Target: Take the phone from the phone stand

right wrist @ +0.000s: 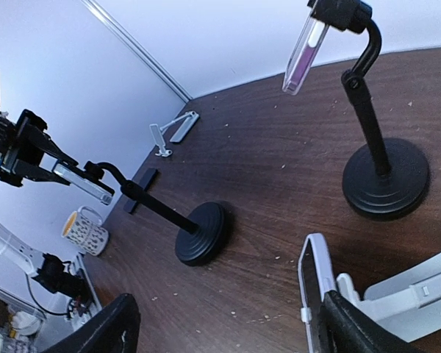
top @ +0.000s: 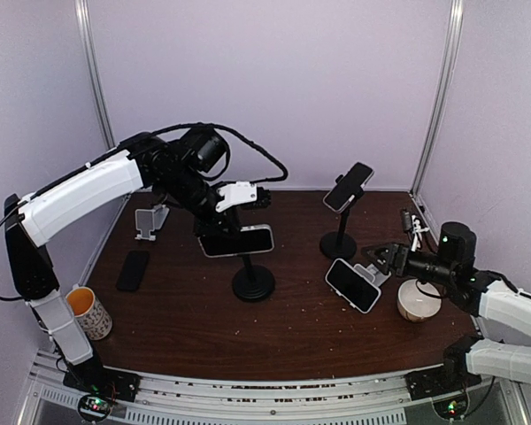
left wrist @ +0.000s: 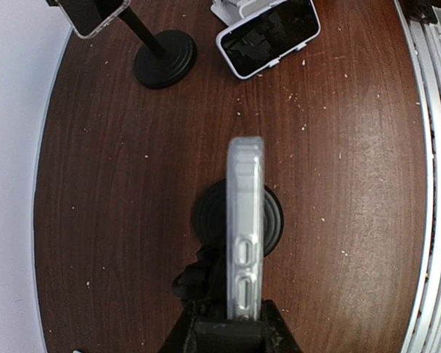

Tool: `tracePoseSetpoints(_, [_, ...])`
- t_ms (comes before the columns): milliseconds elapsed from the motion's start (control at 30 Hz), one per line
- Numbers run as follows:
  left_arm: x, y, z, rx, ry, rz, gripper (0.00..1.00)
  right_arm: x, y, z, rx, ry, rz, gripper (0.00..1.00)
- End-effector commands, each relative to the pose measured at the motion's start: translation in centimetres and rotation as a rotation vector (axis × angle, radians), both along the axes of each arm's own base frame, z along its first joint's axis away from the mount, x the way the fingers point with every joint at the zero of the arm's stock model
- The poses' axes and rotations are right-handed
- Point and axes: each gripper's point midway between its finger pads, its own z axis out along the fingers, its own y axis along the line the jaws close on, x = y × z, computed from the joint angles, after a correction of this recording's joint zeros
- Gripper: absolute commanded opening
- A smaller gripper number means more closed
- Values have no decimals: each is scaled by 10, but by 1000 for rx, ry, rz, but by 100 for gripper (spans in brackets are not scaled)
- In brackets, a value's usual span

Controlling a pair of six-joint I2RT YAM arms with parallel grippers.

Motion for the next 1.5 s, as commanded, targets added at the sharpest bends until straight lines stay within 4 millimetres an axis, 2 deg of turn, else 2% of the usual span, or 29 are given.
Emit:
tracePoseSetpoints(0, [13, -24, 26, -181, -18, -4, 0, 12, 19, 19, 40, -15, -4, 79])
tracePoseSetpoints(133, [14, -27, 7, -172, 29, 2, 0, 16, 48, 19, 56, 31, 22, 62])
tracePoseSetpoints(267, [10, -33, 0, -206, 68, -24, 0, 17, 84, 14, 74, 92, 67, 44])
tracePoseSetpoints(400, [8, -38, -5, -242, 119, -39, 0, 20, 117, 2, 54, 150, 95, 33])
tracePoseSetpoints(533, [8, -40, -11, -287, 168, -32, 0, 24, 141, -11, 47, 196, 119, 28])
tracePoseSetpoints(700, [7, -42, -23, -329, 207, -25, 0, 21, 155, -9, 96, 190, 144, 33])
tracePoseSetpoints(900, [4, -37, -37, -394, 237, 4, 0, 20, 153, -8, 100, 172, 144, 36])
tracePoseSetpoints(1167, [-2, -34, -50, -500, 252, 6, 0, 13, 157, 4, 160, 121, 188, 50])
tracePoseSetpoints(1467, [-4, -37, -64, -655, 249, 8, 0, 8, 157, 13, 188, 76, 221, 58])
